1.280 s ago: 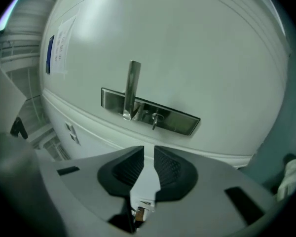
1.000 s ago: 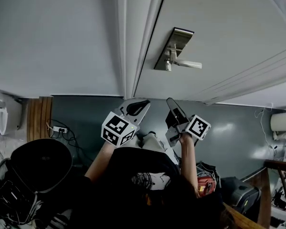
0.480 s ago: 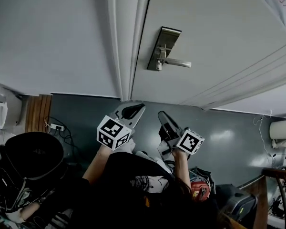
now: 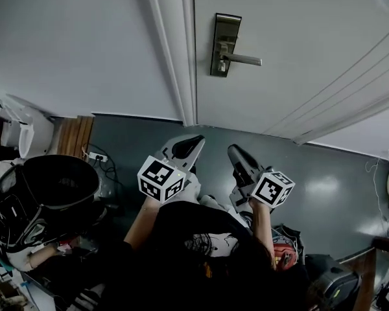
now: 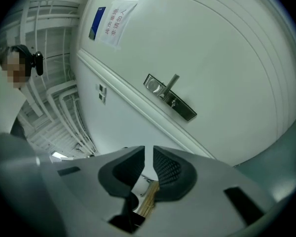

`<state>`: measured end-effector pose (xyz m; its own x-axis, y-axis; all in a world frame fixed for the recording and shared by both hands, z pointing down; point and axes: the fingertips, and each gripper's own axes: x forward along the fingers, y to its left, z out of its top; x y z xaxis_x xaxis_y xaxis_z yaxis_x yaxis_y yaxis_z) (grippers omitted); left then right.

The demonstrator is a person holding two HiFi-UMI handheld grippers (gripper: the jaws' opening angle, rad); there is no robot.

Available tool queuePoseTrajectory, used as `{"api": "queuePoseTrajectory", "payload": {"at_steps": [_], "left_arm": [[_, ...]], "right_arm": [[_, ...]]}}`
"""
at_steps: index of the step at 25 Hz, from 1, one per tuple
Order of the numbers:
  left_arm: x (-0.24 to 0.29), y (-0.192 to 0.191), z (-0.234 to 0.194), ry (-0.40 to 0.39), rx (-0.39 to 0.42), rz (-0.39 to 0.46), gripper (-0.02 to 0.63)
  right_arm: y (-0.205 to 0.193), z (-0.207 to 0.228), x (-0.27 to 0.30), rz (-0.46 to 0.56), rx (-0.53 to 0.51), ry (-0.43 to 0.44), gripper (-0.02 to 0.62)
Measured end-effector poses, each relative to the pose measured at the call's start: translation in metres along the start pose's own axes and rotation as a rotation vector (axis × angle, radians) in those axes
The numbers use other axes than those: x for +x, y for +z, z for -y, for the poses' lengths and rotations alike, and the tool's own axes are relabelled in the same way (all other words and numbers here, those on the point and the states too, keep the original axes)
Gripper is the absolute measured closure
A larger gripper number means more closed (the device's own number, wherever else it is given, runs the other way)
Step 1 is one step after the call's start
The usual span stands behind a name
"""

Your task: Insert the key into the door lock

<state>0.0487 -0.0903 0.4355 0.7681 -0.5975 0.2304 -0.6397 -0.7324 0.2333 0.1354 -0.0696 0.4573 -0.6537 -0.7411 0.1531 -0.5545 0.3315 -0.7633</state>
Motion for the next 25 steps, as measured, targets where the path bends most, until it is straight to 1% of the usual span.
{"api": "queuePoseTrajectory", "payload": {"at_steps": [5,10,13,17,25], "left_arm": [[-0.025,-0.012,0.019,0.062,-0.004,0.003,0.594],[-0.045,-0.024,0.039,0.094,-0.006,0.004,0.594],[-0.054,-0.028,0.046,0.108,-0.003,0.006,0.594],[-0.059,-0.027,0.058,0.104,0.009,0.014,0.594],[-0.052,-0.027,0.081,0.058,0.031,0.013,0.594]], "right_arm": [[-0.021,-0.013,-0.01,-0.052,-0.014,0.059,0.56],[-0.038,-0.029,-0.021,-0.085,-0.053,0.102,0.565],[-0.045,-0.04,-0.029,-0.094,-0.096,0.114,0.572],[-0.049,-0.051,-0.042,-0.091,-0.136,0.127,0.578],[-0.051,-0.054,-0.06,-0.078,-0.162,0.128,0.581]]}}
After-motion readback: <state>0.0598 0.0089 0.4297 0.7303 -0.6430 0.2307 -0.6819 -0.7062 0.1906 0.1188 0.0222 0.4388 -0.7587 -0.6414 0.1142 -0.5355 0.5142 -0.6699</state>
